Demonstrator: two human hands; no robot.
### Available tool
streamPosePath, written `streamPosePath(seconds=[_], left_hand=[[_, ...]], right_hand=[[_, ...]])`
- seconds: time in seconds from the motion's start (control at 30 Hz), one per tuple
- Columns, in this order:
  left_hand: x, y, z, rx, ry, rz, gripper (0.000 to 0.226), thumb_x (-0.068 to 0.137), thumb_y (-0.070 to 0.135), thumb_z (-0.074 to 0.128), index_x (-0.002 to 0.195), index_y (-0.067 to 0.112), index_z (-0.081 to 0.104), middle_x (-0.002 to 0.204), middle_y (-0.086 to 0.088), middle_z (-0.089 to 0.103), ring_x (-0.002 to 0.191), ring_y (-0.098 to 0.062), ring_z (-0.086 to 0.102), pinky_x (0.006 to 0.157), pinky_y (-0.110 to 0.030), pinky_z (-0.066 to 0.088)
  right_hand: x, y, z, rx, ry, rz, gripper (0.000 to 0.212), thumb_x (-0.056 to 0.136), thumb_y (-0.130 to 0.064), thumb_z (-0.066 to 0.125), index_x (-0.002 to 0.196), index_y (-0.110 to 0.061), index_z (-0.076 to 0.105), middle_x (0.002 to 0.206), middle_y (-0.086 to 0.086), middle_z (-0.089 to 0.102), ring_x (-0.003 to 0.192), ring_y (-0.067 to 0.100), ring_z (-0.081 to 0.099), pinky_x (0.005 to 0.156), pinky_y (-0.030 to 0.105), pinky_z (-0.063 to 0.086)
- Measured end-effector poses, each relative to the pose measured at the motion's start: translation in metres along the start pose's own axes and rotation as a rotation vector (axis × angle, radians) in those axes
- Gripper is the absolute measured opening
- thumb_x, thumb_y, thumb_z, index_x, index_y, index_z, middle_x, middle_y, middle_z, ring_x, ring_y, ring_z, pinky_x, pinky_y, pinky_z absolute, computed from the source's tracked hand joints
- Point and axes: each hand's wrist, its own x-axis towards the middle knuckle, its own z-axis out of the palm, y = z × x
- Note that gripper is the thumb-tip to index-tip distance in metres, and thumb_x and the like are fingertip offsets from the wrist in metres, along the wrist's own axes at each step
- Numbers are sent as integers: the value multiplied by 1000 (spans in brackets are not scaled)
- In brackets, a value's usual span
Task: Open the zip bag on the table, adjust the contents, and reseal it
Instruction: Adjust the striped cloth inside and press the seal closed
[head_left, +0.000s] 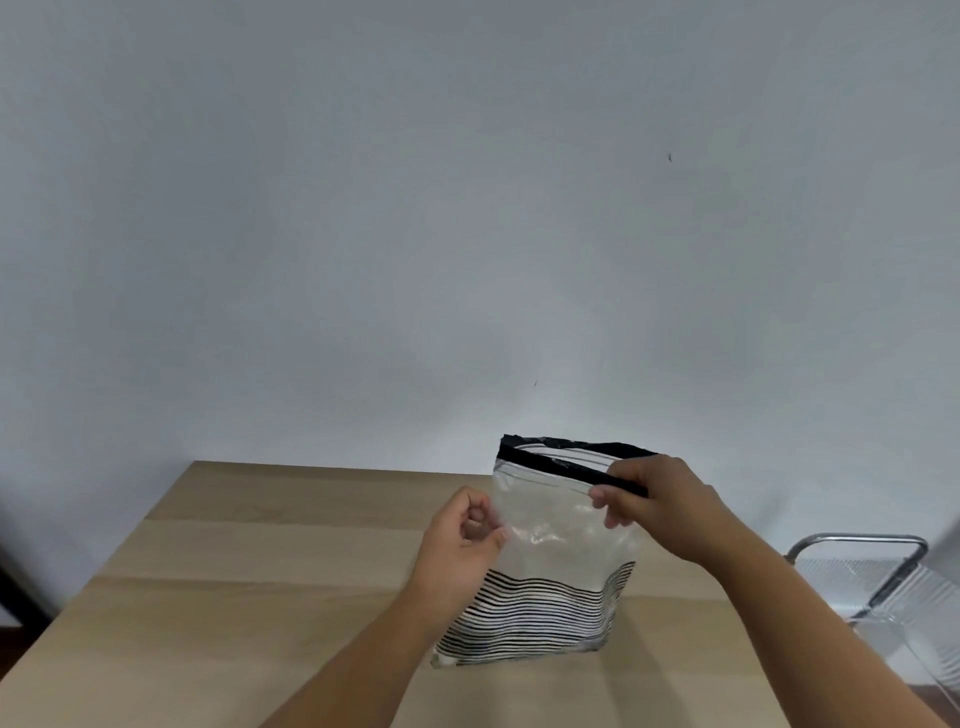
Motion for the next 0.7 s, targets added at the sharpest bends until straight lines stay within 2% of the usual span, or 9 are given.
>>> streamPosePath(seconds=[0.1, 0.2, 0.27, 0.33, 0.43, 0.57, 0.7], left_hand=[[-2, 2, 1, -148, -54, -78, 25, 84, 17, 65, 88, -4, 53, 78, 0, 55, 75, -9, 52, 74, -22, 42], [-2, -1, -1, -169, -5, -133, 19, 84, 22, 66, 83, 3, 62, 77, -2, 57, 76, -12, 54, 78, -28, 46], [0, -7, -6, -206, 33, -174, 13, 82, 20, 68, 79, 8, 65, 77, -3, 57, 76, -14, 55, 82, -30, 48], [3, -12, -12, -276, 59, -196, 14, 81, 18, 68, 79, 4, 65, 78, -6, 56, 77, -16, 54, 80, -29, 47], [5, -15, -22, -345, 86, -209, 15, 80, 16, 68, 84, 2, 66, 77, -5, 56, 76, -13, 53, 74, -20, 46], [8, -16, -29, -322, 101, -232, 12, 83, 24, 65, 76, 15, 69, 58, 8, 47, 59, -6, 41, 63, -21, 38], [12, -18, -34, -308, 120, -140, 19, 86, 14, 62, 68, 15, 64, 60, 7, 52, 63, -8, 45, 65, -18, 40]], right_hand=[[-4, -7, 4, -57, -6, 8, 21, 84, -34, 66, 67, -22, 69, 63, -6, 72, 48, -7, 52, 50, -2, 36], [-9, -10, 5, -80, -41, 21, 22, 82, -37, 67, 65, -24, 68, 62, -6, 71, 43, -5, 48, 47, -1, 35], [-11, -9, 4, -109, -98, 25, 14, 79, -36, 71, 69, -26, 69, 65, -6, 71, 43, -7, 49, 47, 0, 36], [-13, -4, 4, -130, -158, 26, 4, 77, -28, 74, 79, -24, 72, 74, -3, 72, 50, -15, 51, 52, -2, 36], [-15, 3, 6, -237, -168, -7, 4, 80, -23, 71, 83, -25, 72, 75, -15, 67, 65, -32, 44, 63, -7, 30], [-13, 8, 6, -326, -74, -43, 9, 84, -32, 64, 77, -29, 68, 73, -14, 69, 63, -27, 46, 67, -5, 29], [-10, 9, 5, -297, -12, -58, 20, 87, -32, 61, 67, -28, 62, 62, -14, 66, 58, -20, 51, 66, -3, 32]])
